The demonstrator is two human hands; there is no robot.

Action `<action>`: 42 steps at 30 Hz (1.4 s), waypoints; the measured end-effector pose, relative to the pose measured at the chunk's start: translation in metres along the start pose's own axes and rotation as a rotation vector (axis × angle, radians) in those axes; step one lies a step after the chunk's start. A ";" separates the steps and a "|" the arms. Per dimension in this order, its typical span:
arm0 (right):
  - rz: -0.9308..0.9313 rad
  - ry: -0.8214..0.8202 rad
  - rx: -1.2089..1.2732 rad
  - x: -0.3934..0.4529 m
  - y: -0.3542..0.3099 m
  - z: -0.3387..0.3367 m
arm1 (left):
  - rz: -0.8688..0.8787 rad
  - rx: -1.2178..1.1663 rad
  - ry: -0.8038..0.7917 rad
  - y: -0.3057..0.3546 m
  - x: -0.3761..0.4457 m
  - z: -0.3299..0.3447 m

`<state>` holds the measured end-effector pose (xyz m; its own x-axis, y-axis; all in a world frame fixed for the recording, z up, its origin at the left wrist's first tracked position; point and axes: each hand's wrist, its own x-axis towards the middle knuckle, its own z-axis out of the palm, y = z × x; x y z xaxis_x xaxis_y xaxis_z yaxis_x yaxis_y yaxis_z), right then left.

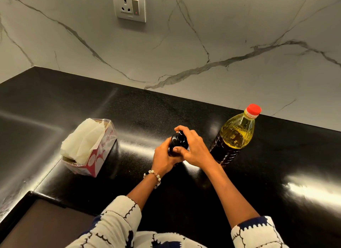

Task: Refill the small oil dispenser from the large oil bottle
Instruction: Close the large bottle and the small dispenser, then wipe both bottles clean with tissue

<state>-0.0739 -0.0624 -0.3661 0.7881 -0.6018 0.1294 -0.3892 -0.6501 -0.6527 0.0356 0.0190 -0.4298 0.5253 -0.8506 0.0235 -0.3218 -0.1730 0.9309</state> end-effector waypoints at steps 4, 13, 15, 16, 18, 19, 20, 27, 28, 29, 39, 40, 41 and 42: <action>0.032 0.019 -0.001 -0.002 -0.004 0.004 | -0.020 0.005 0.007 0.000 -0.001 0.002; 0.065 0.076 -0.002 -0.006 -0.017 0.008 | -0.065 0.080 0.085 0.012 -0.006 0.009; 0.073 0.071 0.008 -0.007 -0.017 0.008 | -0.086 0.106 0.090 0.016 -0.007 0.010; 0.076 0.064 0.017 -0.007 -0.017 0.008 | -0.097 0.122 0.080 0.017 -0.008 0.009; 0.107 0.043 0.053 -0.006 -0.016 0.006 | -0.123 0.151 0.063 0.018 -0.010 0.005; 0.132 0.033 0.073 -0.006 -0.014 0.003 | -0.129 0.158 0.064 0.017 -0.010 0.004; 0.140 0.011 0.084 -0.005 -0.014 0.001 | -0.129 0.164 0.088 0.018 -0.014 0.002; 0.055 0.330 0.101 -0.018 -0.022 -0.004 | -0.144 0.123 0.276 0.029 -0.045 -0.028; 0.026 0.414 0.125 -0.023 -0.030 -0.004 | -0.154 0.111 0.320 0.030 -0.051 -0.036; -0.013 0.481 0.146 -0.026 -0.038 -0.003 | -0.157 0.108 0.363 0.032 -0.057 -0.043; -0.271 0.273 0.298 -0.014 -0.097 0.047 | -0.008 0.186 0.674 0.053 -0.078 -0.130; -0.270 0.235 0.296 -0.010 -0.104 0.052 | 0.006 0.199 0.700 0.052 -0.078 -0.142; -0.265 0.200 0.286 -0.005 -0.110 0.057 | 0.012 0.211 0.728 0.051 -0.078 -0.153; -0.260 0.164 0.271 -0.001 -0.113 0.061 | 0.008 0.229 0.757 0.049 -0.080 -0.164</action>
<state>-0.0016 0.0402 -0.3380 0.7486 -0.5140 0.4188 -0.0303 -0.6575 -0.7528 0.1070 0.1594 -0.3268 0.8892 -0.2968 0.3481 -0.4385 -0.3363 0.8335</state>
